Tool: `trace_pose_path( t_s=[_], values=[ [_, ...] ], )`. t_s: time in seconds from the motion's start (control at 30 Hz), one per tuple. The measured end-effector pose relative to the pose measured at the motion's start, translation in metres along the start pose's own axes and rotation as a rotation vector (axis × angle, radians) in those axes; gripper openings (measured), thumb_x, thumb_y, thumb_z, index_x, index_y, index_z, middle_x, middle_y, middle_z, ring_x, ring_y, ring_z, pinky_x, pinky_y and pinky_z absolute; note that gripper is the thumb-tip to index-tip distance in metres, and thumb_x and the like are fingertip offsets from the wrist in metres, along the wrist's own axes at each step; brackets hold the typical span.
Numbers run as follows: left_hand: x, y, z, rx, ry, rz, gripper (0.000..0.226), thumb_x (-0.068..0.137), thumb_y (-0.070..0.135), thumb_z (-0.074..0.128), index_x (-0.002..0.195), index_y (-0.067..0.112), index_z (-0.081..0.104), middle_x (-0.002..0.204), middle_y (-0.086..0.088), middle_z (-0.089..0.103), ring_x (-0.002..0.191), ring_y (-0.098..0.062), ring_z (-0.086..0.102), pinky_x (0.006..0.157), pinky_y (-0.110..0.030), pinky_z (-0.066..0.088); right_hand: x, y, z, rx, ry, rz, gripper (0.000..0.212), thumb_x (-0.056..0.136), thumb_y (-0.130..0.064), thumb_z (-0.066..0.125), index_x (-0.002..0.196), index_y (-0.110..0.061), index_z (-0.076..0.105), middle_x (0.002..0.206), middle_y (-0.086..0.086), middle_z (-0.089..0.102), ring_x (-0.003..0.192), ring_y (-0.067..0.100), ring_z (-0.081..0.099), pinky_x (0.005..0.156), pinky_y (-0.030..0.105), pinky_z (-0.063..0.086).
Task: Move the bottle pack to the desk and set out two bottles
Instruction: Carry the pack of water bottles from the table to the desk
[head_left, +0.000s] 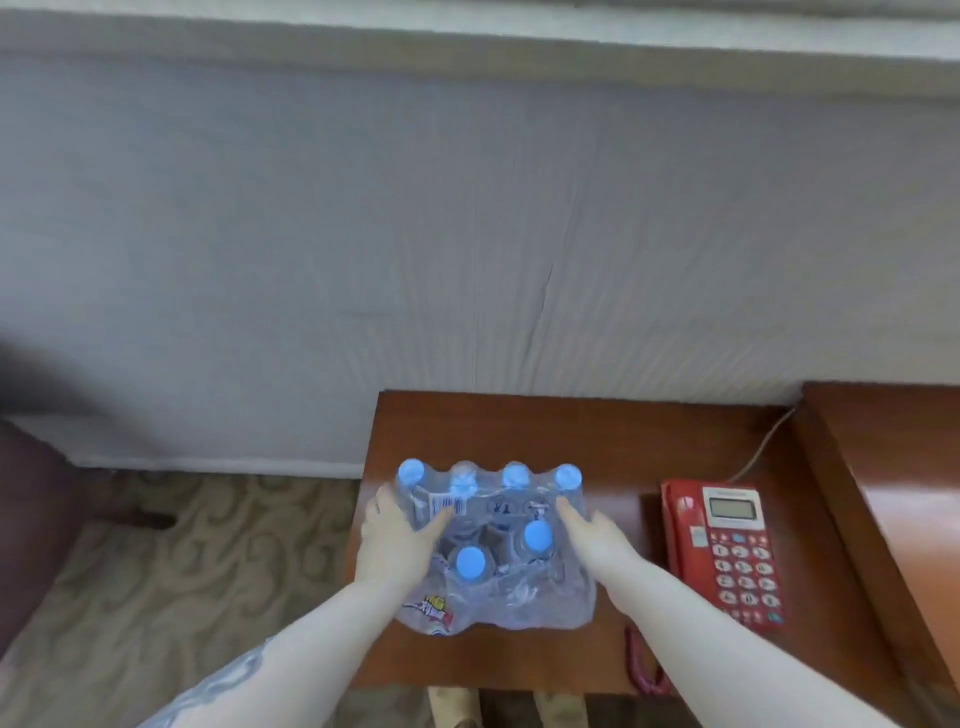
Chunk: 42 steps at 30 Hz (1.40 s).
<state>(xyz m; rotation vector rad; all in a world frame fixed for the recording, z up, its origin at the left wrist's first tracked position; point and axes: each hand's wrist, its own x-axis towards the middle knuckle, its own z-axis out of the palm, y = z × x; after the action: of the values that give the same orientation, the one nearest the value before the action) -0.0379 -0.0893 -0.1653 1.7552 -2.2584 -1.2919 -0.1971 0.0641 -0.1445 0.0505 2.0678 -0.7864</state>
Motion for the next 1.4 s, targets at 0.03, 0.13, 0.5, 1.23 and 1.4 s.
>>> trace_pose_path(
  t_s=[0.03, 0.13, 0.5, 1.23, 1.4],
  values=[
    [0.003, -0.002, 0.001, -0.051, -0.028, -0.093, 0.107, 0.073, 0.062, 0.070, 0.149, 0.003, 0.023, 0.150, -0.018, 0.037, 0.132, -0.034, 0.044, 0.102, -0.042, 0.043, 0.005, 0.000, 0.000, 0.034, -0.011, 0.025, 0.077, 0.090, -0.059, 0.048, 0.141, -0.001, 0.041, 0.140, 0.016, 0.052, 0.124, 0.031, 0.051, 0.101, 0.037, 0.040],
    [0.007, -0.006, -0.002, -0.237, -0.106, -0.289, 0.088, 0.059, 0.065, 0.079, 0.121, 0.005, 0.061, 0.114, -0.009, 0.070, 0.098, -0.026, 0.067, 0.071, -0.030, 0.049, 0.016, 0.002, 0.001, 0.110, -0.032, 0.071, 0.078, 0.087, -0.063, 0.050, 0.136, -0.002, 0.048, 0.114, 0.009, 0.059, 0.100, 0.025, 0.054, 0.087, 0.034, 0.040],
    [-0.023, -0.021, -0.017, -0.685, -0.004, -0.490, 0.048, 0.058, 0.038, 0.089, 0.087, 0.004, 0.071, 0.087, -0.005, 0.066, 0.077, -0.023, 0.062, 0.068, -0.032, 0.046, 0.025, 0.001, -0.008, 0.110, -0.041, 0.004, 0.052, 0.084, -0.058, 0.061, 0.085, -0.006, 0.065, 0.085, 0.010, 0.070, 0.080, 0.027, 0.066, 0.069, 0.035, 0.050],
    [-0.434, -0.173, -0.010, -1.431, 1.136, -0.804, 0.023, 0.067, 0.023, 0.085, 0.067, 0.004, 0.073, 0.060, -0.007, 0.076, 0.043, -0.015, 0.068, 0.036, -0.017, 0.045, -0.223, 0.068, 0.158, -0.735, -0.788, -0.721, 0.059, 0.086, -0.054, 0.057, 0.078, 0.002, 0.073, 0.066, 0.011, 0.074, 0.071, 0.031, 0.070, 0.060, 0.037, 0.053],
    [-0.568, -0.226, 0.018, -1.427, 1.443, -0.978, 0.036, 0.065, 0.041, 0.081, 0.063, 0.015, 0.056, 0.061, -0.001, 0.055, 0.053, -0.017, 0.049, 0.051, -0.028, 0.037, -0.322, 0.167, 0.209, -0.902, -0.951, -0.778, 0.078, 0.081, -0.059, 0.059, 0.100, 0.017, 0.062, 0.073, 0.013, 0.062, 0.068, 0.027, 0.058, 0.068, 0.036, 0.046]
  ],
)
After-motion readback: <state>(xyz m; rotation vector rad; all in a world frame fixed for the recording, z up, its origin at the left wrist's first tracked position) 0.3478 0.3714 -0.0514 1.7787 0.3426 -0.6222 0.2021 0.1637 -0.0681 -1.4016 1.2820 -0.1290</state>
